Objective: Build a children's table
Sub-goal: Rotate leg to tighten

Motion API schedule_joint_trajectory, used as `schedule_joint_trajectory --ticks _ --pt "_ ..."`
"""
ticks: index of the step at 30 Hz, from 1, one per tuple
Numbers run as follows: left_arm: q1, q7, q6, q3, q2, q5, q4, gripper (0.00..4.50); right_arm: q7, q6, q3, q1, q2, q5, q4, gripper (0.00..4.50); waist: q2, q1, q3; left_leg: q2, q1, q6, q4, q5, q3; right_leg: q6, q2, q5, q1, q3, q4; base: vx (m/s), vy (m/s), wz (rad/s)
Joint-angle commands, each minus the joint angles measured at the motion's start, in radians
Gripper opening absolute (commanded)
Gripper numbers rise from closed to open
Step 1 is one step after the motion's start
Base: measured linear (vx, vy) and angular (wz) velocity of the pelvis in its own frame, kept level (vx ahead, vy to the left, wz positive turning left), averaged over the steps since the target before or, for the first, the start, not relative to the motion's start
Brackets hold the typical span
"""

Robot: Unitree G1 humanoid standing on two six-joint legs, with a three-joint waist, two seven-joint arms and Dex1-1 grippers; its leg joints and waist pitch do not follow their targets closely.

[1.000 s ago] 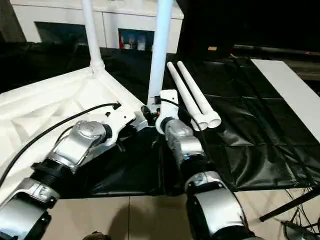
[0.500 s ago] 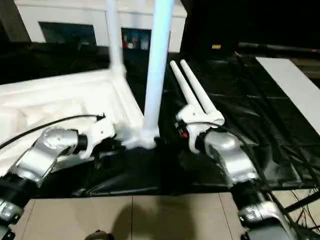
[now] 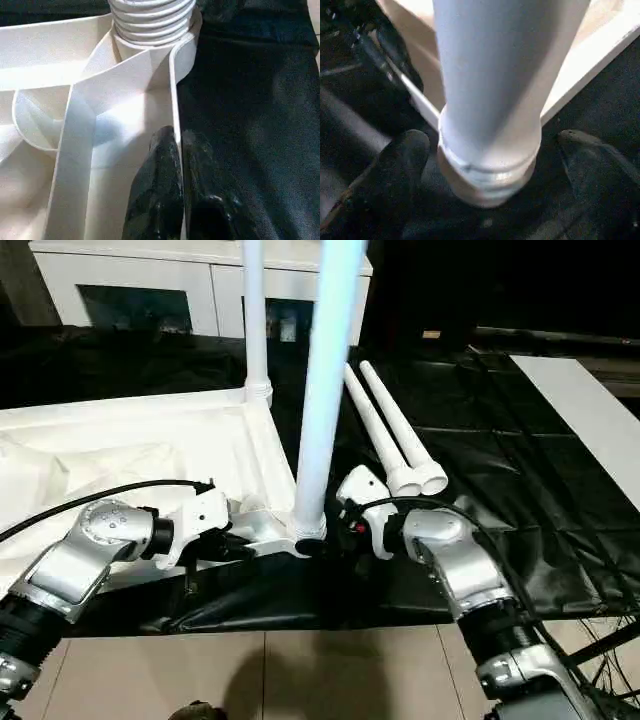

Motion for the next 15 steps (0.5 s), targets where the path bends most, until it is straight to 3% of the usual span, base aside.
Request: schedule_joint_trajectory --ticks 1,15 --pt "0.013 -0.021 -0.005 -0.018 0.002 0.007 -0.017 0.00 -0.006 -0.011 -0.013 -0.025 0.002 0.007 0.006 4.06 0.007 -0.001 -0.062 0.044 0.028 0.010 -0.067 -0.202 -0.014 -0.232 -0.081 -0.019 0.034 0.049 -0.078 0.000 0.000 0.00" --pt "0.017 -0.025 -0.006 -0.022 0.017 0.012 -0.012 0.00 0.030 -0.036 -0.005 -0.025 0.021 0.000 0.053 2.81 0.007 0.000 -0.064 0.043 0.028 0.013 -0.065 -0.189 -0.013 -0.233 -0.080 0.010 0.036 0.048 -0.075 0.000 0.000 0.00"
